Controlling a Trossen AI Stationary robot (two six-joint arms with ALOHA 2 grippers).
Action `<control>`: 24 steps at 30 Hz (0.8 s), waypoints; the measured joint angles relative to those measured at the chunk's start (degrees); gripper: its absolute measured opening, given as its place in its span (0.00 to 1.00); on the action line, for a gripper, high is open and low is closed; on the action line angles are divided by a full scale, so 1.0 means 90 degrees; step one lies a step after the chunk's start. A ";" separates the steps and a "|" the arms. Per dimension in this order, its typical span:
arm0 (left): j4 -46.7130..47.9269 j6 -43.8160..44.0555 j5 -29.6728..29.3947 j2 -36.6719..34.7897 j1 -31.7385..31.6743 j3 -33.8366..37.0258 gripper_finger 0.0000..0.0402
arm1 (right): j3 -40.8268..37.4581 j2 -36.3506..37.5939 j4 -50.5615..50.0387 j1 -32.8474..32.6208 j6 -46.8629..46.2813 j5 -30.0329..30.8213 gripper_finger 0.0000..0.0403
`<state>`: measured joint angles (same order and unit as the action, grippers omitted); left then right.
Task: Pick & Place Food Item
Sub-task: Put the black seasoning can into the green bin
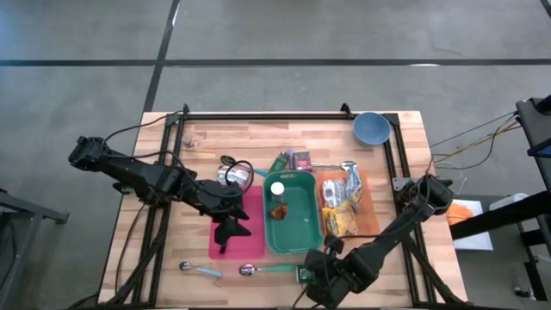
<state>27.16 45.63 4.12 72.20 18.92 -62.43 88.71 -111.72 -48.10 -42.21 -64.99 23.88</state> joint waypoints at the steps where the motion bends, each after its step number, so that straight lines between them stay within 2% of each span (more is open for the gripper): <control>1: 0.0003 0.0000 0.0000 0.0000 0.0000 0.0000 0.77 | 0.0000 0.0000 0.0106 -0.0005 0.0135 -0.0092 0.03; 6: 0.0018 0.0002 0.0000 0.0000 0.0000 0.0000 0.77 | 0.0000 0.0000 0.0453 -0.0067 0.0345 -0.0348 0.03; 17: 0.0077 0.0002 0.0000 0.0000 0.0000 0.0000 0.77 | 0.0017 0.0000 0.0444 -0.0185 0.0501 -0.0590 0.03; 24: 0.0075 0.0002 0.0000 0.0000 0.0000 0.0000 0.77 | 0.0063 0.0000 0.0498 -0.0080 0.0083 -0.0483 0.03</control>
<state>27.83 45.65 4.12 72.20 18.92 -62.43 89.27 -111.72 -43.62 -42.92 -64.25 19.54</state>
